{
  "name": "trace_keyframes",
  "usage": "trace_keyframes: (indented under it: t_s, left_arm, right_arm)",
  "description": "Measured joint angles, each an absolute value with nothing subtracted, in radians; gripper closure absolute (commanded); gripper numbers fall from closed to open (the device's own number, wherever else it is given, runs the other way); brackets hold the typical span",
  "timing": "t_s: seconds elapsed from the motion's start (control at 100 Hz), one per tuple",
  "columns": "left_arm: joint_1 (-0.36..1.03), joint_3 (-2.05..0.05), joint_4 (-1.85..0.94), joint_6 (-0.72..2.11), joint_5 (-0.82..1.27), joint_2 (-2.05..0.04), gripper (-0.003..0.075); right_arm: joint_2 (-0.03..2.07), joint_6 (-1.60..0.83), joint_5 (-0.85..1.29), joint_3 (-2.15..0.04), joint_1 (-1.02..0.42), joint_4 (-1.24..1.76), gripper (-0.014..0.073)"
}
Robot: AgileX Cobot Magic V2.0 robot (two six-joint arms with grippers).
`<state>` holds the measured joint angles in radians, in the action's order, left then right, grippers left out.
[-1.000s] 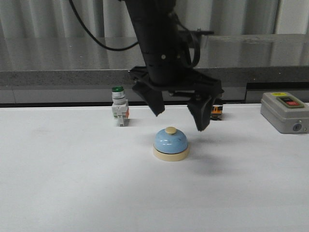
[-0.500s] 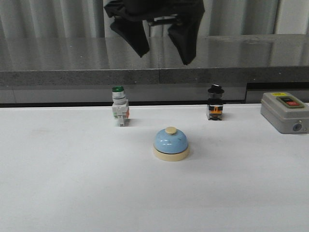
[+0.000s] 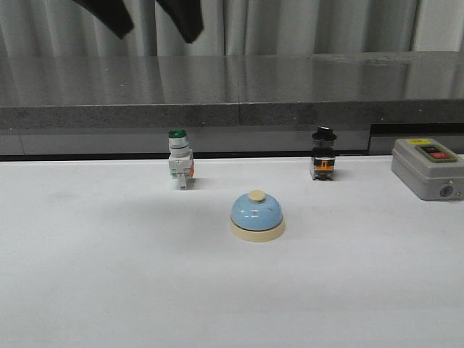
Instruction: Place and press bell with both arms
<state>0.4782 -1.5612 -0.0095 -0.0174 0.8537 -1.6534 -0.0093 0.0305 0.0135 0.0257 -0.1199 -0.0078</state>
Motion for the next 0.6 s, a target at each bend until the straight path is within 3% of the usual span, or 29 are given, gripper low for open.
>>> trace_keyframes:
  t_s: [0.33, 0.6]
  left_arm:
    - [0.284, -1.164, -0.007, -0.077, 0.648, -1.280, 0.0049]
    - [0.239, -0.844, -0.007, -0.081, 0.496, -0.928, 0.0049]
  right_arm:
    - [-0.009, 0.031, 0.013, 0.026, -0.120, -0.008, 0.0663]
    - [-0.009, 0.031, 0.013, 0.026, -0.120, -0.008, 0.0663]
